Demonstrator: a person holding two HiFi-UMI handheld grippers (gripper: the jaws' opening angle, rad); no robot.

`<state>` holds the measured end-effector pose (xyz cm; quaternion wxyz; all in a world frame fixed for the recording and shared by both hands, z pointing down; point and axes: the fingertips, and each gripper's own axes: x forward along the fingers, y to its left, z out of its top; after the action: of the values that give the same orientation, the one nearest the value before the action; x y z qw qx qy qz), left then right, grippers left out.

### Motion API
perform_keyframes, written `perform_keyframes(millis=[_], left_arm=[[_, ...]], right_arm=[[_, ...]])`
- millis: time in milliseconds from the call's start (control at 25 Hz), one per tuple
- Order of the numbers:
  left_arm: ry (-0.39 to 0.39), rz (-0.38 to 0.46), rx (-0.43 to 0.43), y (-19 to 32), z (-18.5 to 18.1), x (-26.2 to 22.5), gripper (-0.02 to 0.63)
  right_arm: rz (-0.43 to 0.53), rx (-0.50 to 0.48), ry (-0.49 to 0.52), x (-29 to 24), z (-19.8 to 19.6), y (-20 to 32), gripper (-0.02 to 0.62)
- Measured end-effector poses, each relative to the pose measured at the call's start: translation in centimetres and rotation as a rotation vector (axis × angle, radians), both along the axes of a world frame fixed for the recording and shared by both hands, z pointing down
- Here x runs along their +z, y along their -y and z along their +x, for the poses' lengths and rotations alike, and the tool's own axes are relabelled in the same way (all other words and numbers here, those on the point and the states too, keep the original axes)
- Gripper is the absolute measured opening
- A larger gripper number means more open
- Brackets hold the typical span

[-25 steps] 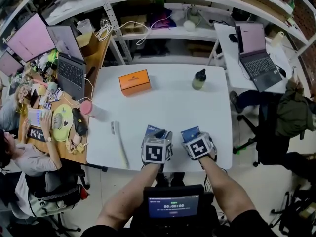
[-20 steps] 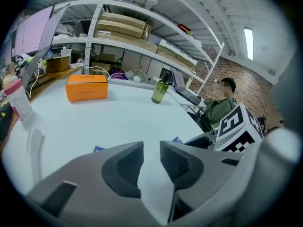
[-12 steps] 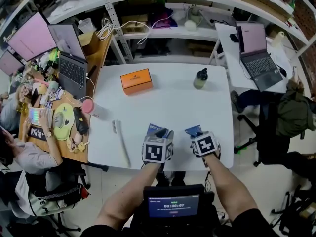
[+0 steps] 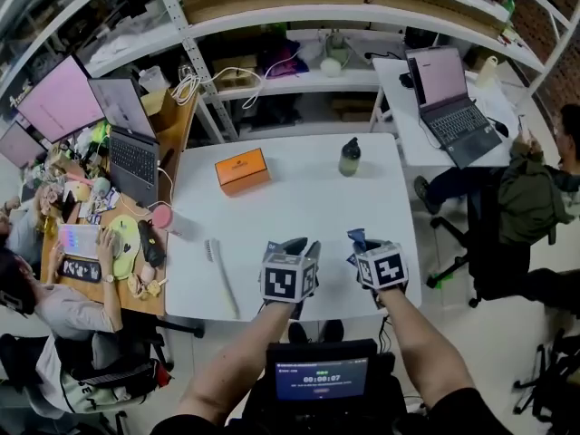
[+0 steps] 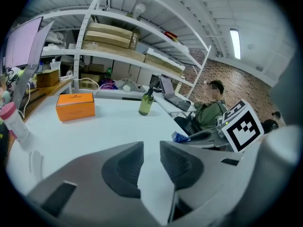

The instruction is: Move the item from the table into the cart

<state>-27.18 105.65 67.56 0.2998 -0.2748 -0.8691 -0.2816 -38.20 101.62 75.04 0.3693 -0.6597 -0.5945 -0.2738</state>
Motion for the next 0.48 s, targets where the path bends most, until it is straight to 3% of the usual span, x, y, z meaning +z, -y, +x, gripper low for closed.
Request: perform_keyframes(millis=[240,480], left_arm=[[0.067,-0.107,0.049,2.0,-3.2,-7.1,0.118],[0.184,-0.225,0.246,6.0,-6.8,-13.5,0.118]], right_arm=[[-0.200,0.065,0.009,-9.9,-3.0,2.4,0.038],[-0.395,0.267,0.095,-19.5,-5.3,8.2,0.038]])
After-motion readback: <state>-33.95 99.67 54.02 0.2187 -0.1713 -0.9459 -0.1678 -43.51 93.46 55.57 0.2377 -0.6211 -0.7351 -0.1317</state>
